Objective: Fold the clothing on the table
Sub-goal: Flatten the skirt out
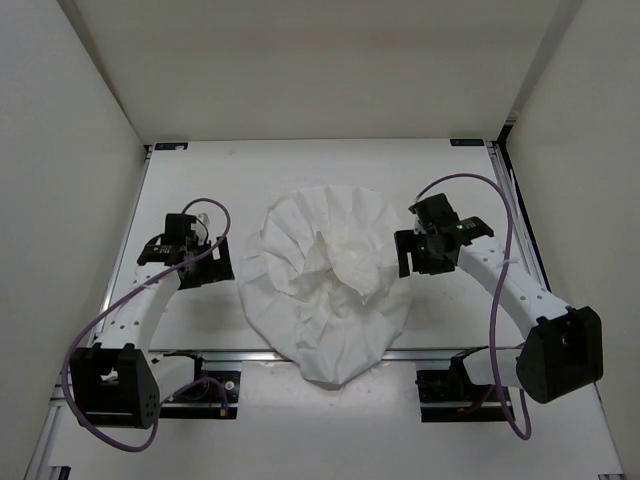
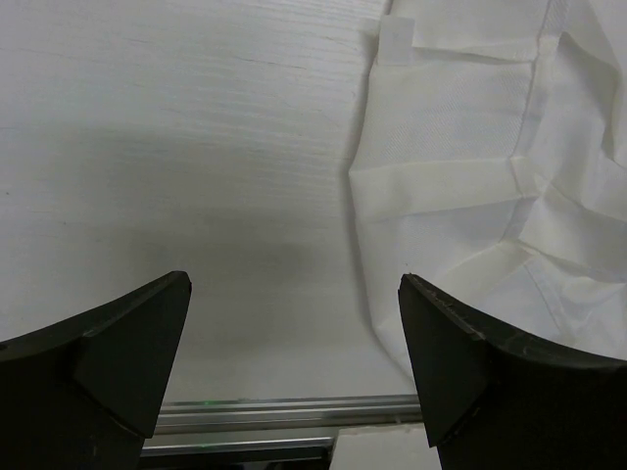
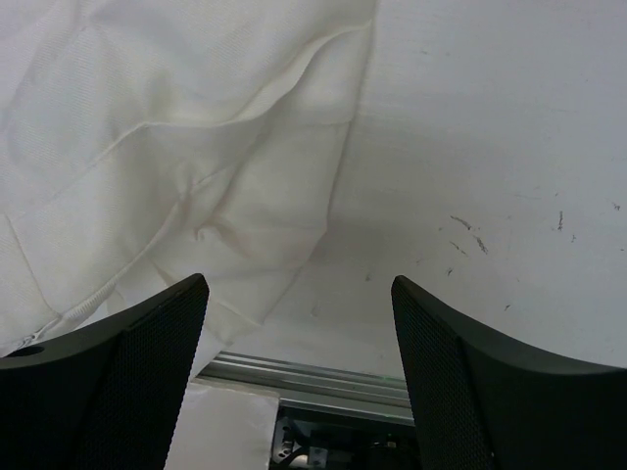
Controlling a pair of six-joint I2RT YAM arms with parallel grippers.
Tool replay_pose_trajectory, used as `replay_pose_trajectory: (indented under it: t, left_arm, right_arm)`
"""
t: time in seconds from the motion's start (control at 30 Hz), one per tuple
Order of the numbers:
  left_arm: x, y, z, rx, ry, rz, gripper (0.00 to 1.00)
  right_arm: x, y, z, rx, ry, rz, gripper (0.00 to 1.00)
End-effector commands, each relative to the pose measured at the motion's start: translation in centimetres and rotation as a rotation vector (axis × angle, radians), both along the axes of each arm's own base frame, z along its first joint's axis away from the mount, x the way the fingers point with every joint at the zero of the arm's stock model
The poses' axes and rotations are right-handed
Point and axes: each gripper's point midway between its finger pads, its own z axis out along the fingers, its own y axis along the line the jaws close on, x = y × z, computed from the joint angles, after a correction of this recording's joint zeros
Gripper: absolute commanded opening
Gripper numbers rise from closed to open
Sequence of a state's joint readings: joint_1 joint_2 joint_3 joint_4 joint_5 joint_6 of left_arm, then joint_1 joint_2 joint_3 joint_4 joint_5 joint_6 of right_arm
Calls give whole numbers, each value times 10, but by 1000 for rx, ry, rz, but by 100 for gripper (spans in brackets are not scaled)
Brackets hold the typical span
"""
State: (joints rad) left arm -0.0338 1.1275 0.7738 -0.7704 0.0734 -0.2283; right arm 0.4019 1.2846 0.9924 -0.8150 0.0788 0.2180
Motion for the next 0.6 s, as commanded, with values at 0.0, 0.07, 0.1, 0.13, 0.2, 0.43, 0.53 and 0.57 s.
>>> replay_pose_trajectory:
  t: [0.0,0.07,0.1,0.13,0.2,0.43,0.53,0.57]
  left_arm:
    - [12,-4,24,13,-74,-58,99]
    - [11,-6,24,10,-74,-79,99]
    - [15,-10,28,13,-91,-97,99]
    - [12,-13,26,5,-82,-110,99]
    - [13,-16,28,-6,-91,-118,99]
    - [14,-11,27,-24,-106,-77,98]
    - [12,-15,22,-25,-97,-90,99]
    - [11,-16,19,-26,-89,-90,99]
  right_arm:
    - [-1,5,9,13,-16,1,80]
    - [-4,9,7,20,0,4,80]
    - [-6,11,5,22,6,3,80]
    - [-10,15,4,38,19,9,80]
    - [-15,22,-1,65,48,16,79]
    - [-18,45,5,184,104,8,76]
    - [-20,52,6,223,136,3,75]
    - [-22,56,8,239,143,14,74]
